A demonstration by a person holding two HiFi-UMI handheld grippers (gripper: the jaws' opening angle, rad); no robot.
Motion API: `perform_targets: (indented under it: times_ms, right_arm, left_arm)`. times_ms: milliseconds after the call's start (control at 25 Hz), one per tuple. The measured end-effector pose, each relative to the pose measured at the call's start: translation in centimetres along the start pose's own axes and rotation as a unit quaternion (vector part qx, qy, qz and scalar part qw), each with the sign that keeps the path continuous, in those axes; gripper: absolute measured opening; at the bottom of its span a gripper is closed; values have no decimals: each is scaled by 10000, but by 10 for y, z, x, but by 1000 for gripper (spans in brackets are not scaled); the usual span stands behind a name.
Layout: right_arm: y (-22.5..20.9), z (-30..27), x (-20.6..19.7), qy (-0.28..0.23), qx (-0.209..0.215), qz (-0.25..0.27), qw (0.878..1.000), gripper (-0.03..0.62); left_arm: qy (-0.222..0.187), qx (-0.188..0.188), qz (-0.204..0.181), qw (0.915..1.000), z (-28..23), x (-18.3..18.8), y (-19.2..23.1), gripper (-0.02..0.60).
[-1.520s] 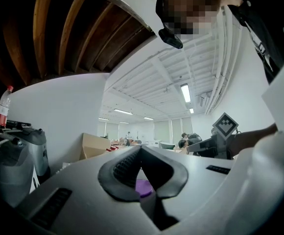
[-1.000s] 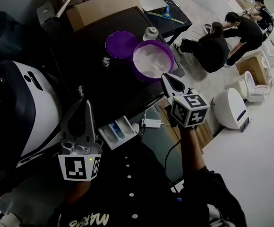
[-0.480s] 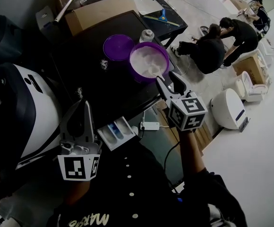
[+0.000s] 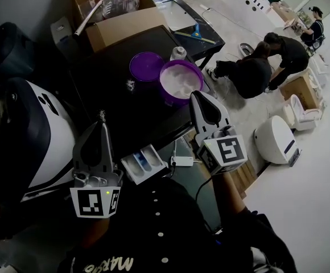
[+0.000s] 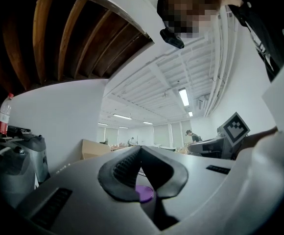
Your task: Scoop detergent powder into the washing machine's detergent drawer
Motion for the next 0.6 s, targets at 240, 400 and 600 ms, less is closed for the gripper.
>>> perform_targets:
  times_ms: [240, 400, 600]
  right_arm:
    - [15, 18, 26, -576, -20, 34, 9983, 34]
    - [22, 31, 45, -1092, 9, 116, 9940, 35]
    - [30, 44, 55, -1237, -21, -45, 9923, 35]
  left_arm:
    - [-142, 177, -150, 9996, 16, 16, 9, 14]
    - [-283, 367, -293, 9985, 26, 30, 20, 14]
    - [-353, 622, -330, 9969, 42, 43, 32, 14]
Point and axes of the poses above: the fingertips, and each gripper's own axes: z backward along the fingers, y to its left, x out of its top, the point moved 5 cm from there along z, backward along the fingers, and after that the axes turned 14 degrees about -x, right-handed, at the moved point
